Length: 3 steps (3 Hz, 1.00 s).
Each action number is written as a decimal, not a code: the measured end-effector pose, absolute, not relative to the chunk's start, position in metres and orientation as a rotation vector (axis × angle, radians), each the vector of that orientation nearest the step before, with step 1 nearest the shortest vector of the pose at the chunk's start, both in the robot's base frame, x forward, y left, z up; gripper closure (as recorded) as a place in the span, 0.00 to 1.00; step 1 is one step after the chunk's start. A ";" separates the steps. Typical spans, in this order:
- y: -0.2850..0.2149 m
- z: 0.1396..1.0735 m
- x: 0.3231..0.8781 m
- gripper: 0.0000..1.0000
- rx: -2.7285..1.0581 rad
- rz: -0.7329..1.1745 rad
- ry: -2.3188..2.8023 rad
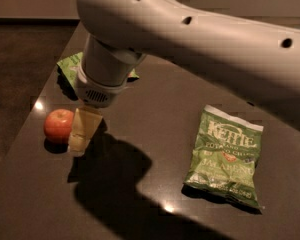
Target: Pick apple
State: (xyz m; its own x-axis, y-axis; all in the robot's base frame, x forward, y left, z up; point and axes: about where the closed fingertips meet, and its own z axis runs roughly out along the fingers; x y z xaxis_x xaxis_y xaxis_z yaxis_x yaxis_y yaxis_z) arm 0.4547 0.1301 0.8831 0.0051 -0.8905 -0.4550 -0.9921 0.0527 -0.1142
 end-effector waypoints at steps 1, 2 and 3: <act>0.158 0.874 0.455 0.00 -1.885 0.371 1.917; 0.177 0.864 0.456 0.00 -1.891 0.390 1.908; 0.189 0.858 0.454 0.17 -1.901 0.404 1.895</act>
Offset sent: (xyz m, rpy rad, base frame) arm 0.0058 0.0695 -0.0350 0.0418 0.0371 0.0308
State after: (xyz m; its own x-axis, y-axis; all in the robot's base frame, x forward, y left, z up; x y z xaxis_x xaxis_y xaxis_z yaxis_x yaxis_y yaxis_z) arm 0.4540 0.1888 0.8584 0.0267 -0.8721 -0.4886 -0.9956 0.0210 -0.0918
